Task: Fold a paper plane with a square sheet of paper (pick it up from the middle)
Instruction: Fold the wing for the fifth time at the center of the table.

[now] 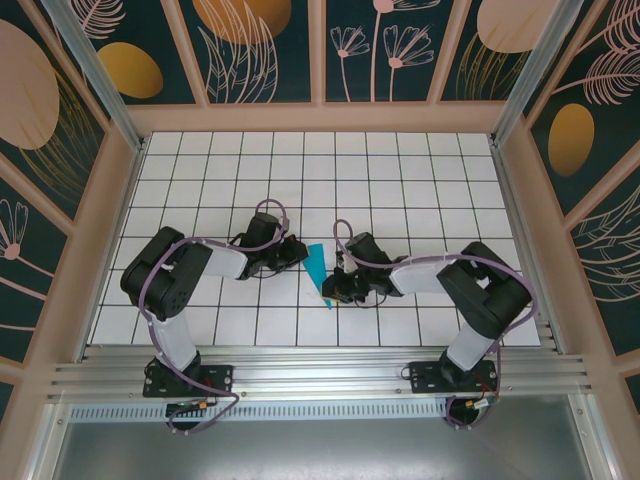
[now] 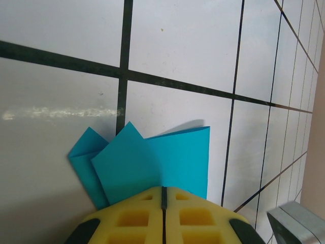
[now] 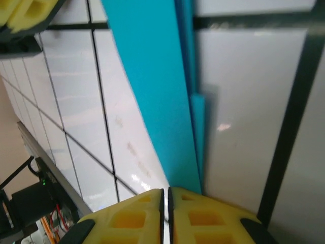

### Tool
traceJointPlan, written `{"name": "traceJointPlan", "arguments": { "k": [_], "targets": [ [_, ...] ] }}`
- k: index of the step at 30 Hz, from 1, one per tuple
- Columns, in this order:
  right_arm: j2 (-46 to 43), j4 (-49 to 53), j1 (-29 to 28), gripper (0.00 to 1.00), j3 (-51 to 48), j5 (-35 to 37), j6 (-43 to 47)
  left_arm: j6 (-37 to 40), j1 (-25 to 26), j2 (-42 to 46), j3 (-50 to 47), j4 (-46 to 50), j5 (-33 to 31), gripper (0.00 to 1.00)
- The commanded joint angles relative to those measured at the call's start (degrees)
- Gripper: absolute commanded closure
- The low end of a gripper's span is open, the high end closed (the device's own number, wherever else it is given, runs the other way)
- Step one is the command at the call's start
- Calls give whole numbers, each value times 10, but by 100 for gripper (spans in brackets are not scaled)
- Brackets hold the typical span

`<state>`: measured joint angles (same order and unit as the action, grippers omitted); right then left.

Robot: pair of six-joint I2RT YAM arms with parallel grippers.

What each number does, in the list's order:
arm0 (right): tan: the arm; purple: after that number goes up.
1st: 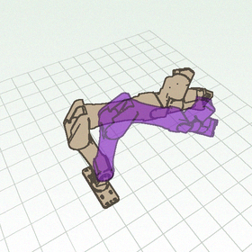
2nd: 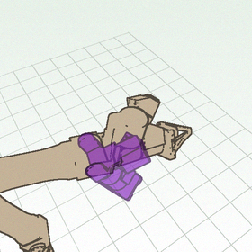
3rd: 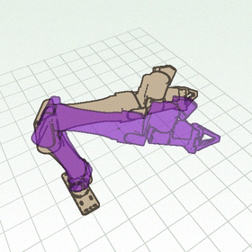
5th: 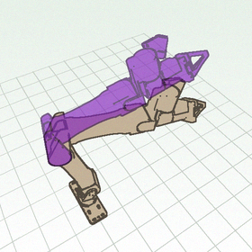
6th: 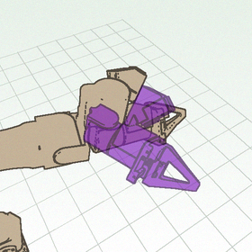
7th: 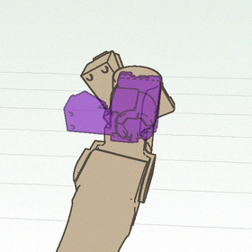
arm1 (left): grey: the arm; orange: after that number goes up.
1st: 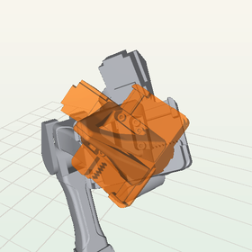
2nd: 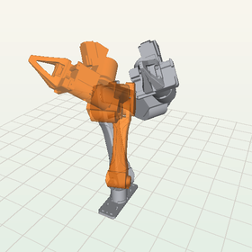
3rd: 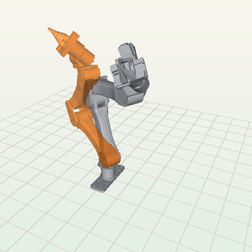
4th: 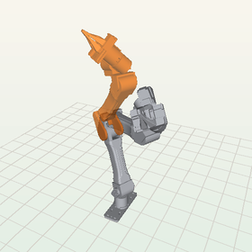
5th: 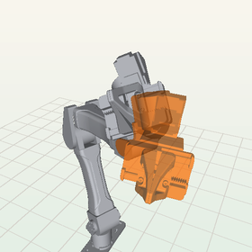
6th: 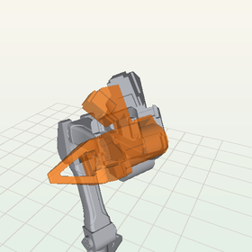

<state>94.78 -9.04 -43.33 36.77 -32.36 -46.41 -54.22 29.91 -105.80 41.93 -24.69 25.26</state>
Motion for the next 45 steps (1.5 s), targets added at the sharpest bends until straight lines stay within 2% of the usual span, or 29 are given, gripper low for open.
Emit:
{"name": "traceJointPlan", "arguments": {
  "k": [1, 11, 20, 27, 33, 39, 42, 45],
  "targets": [
    [-38, 43, -19, 86, -7, 2, 7, 23, 0, -36, -5, 64, -42, 91],
    [-12, 15, -30, 86, -62, 14, -24, 26, 1, -31, -5, 62, -37, 91],
    [-82, 53, -17, 86, 13, 40, 0, 26, 0, -31, -4, 55, -29, 90],
    [-9, 16, 0, 86, 53, 30, 1, 24, 1, -25, 2, 56, -26, 89],
    [58, 4, 6, 89, 46, 15, 6, 21, 1, -18, 6, 56, -26, 88],
    [72, -1, 4, 91, 19, 16, 4, 36, 1, 13, 27, 79, -27, 80],
    [79, -2, 4, 93, 14, 18, 3, 48, 0, 36, 60, 119, -29, 68],
    [84, -7, 4, 94, 12, 21, -1, 22, 1, 64, 57, 101, -5, 65]
  ]
}}
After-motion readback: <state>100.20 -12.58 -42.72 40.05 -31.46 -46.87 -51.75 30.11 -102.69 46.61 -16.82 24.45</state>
